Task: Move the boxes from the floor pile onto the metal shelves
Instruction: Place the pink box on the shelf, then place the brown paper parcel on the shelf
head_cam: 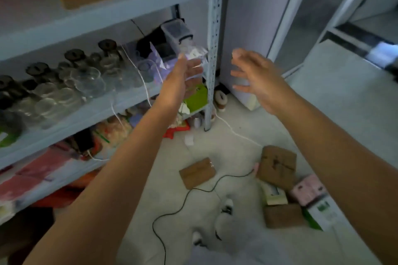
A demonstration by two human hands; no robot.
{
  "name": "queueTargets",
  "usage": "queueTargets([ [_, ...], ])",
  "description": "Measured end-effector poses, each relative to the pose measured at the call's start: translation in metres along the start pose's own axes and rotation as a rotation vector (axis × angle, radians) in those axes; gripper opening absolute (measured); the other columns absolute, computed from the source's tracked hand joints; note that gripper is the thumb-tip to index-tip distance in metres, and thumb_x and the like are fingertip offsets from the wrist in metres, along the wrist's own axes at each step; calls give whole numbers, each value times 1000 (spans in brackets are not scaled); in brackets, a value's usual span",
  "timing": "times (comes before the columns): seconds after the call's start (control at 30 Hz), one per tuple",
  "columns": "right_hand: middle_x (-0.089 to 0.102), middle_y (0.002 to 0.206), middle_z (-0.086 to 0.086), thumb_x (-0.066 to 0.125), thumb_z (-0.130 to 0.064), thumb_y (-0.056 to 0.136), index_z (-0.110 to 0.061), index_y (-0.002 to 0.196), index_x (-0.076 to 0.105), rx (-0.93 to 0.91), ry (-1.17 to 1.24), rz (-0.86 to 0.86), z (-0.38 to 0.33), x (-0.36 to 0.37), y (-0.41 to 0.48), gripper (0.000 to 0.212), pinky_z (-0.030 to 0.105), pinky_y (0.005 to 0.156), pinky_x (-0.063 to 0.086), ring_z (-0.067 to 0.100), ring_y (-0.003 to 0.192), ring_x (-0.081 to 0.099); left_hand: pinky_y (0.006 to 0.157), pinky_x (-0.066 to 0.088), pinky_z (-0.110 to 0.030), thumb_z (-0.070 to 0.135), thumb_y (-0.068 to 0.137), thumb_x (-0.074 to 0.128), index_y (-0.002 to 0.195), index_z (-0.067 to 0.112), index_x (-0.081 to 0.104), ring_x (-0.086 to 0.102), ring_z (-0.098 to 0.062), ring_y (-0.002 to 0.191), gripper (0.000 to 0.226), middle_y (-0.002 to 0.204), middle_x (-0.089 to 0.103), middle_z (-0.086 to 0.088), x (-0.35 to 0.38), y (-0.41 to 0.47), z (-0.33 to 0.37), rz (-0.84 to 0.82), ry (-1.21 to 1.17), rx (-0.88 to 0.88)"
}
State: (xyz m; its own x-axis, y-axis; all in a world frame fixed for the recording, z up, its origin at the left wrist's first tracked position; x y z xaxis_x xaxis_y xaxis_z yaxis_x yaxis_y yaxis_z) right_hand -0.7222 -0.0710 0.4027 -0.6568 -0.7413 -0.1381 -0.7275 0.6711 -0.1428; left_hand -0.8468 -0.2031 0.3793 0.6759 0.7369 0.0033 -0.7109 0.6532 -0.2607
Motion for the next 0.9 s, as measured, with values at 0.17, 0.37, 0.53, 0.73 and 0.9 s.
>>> queueTargets([
  [0.17, 63, 123, -6, 56, -43, 96, -29, 123, 59, 101, 4, 175, 40, -79, -41, 30, 33, 86, 54, 12, 113, 62, 94, 44, -34, 46, 106, 20, 125, 22, 61, 61, -16, 110, 50, 127, 64, 1, 87, -23, -34, -193, 17, -23],
  [0.37, 63, 121, -4, 55, -42, 97, -33, 117, 58, 109, 37, 291, 46, -166, -64, 23, 40, 97, 52, 14, 114, 60, 100, 43, -38, 44, 106, 24, 118, 24, 63, 61, -14, 104, 45, 126, 65, 1, 180, -36, -37, -309, 48, -30],
  [0.53, 61, 121, -7, 54, -42, 98, -25, 132, 54, 145, 81, 328, 88, -246, -74, 39, 39, 97, 50, 17, 118, 58, 104, 44, -40, 46, 106, 24, 121, 22, 64, 62, -17, 114, 49, 126, 66, 2, 266, -31, -68, -357, 90, -105],
  [0.73, 57, 134, -2, 55, -45, 96, -21, 139, 50, 256, 140, 303, 172, -340, -68, 49, 43, 101, 49, 17, 119, 58, 107, 44, -42, 38, 106, 28, 119, 23, 63, 61, -20, 117, 40, 127, 66, 1, 356, -19, -129, -327, 122, -238],
  [0.9, 57, 134, -2, 57, -42, 96, -21, 137, 53, 344, 190, 294, 244, -386, -43, 46, 38, 98, 51, 15, 119, 58, 106, 42, -38, 41, 107, 26, 125, 21, 60, 59, -19, 120, 43, 130, 63, 0, 396, 6, -181, -248, 101, -282],
])
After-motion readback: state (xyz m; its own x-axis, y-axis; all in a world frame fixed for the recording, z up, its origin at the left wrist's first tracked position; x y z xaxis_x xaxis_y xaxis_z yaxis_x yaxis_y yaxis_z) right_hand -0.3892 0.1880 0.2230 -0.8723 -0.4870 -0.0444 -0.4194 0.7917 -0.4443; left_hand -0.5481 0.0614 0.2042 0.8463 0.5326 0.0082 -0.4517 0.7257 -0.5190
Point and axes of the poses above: each hand's wrist, its own y-axis towards the middle knuckle, its own x-axis out of the palm, z = x × y, the point moved 8 cm from there along y, towards the middle knuckle
